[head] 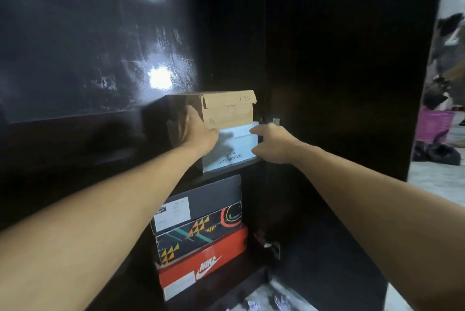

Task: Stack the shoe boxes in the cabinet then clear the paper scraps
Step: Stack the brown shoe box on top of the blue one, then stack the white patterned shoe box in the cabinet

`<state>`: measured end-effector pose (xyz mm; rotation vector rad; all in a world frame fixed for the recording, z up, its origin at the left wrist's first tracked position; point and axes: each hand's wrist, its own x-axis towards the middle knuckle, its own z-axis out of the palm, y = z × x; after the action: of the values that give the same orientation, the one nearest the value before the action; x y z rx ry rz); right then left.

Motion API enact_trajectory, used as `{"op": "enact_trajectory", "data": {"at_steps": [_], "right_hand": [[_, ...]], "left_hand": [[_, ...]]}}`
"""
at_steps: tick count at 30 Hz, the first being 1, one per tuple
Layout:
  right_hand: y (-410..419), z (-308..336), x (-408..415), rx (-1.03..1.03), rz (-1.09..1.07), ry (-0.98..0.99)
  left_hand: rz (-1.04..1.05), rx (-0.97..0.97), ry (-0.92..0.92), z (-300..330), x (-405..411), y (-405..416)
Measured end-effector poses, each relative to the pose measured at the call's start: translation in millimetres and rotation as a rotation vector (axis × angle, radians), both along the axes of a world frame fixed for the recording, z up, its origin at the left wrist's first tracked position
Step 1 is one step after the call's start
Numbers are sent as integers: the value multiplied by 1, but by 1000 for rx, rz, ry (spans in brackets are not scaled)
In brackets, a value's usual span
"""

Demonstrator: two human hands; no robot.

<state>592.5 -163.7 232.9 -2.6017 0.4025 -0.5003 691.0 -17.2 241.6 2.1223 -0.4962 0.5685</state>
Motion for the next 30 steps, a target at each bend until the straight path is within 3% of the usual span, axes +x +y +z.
{"op": "enact_trajectory", "data": {"at_steps": [3, 13, 21, 26, 30], "right_hand": [[7, 4, -55, -50, -37, 10], [14, -17, -298, 43, -222, 266], [-11, -99, -480, 257, -452, 448], [-23, -166, -545, 280, -522, 619], [-23, -208, -589, 430, -641, 646]], "left_hand": [[-158, 44, 125, -5, -51, 4], [-711, 629, 281, -59, -247, -13], [-1104, 893, 395, -140, -387, -55], [-1209, 936, 500, -198, -448, -80], [-1279, 998, 583, -247, -490, -88]]}}
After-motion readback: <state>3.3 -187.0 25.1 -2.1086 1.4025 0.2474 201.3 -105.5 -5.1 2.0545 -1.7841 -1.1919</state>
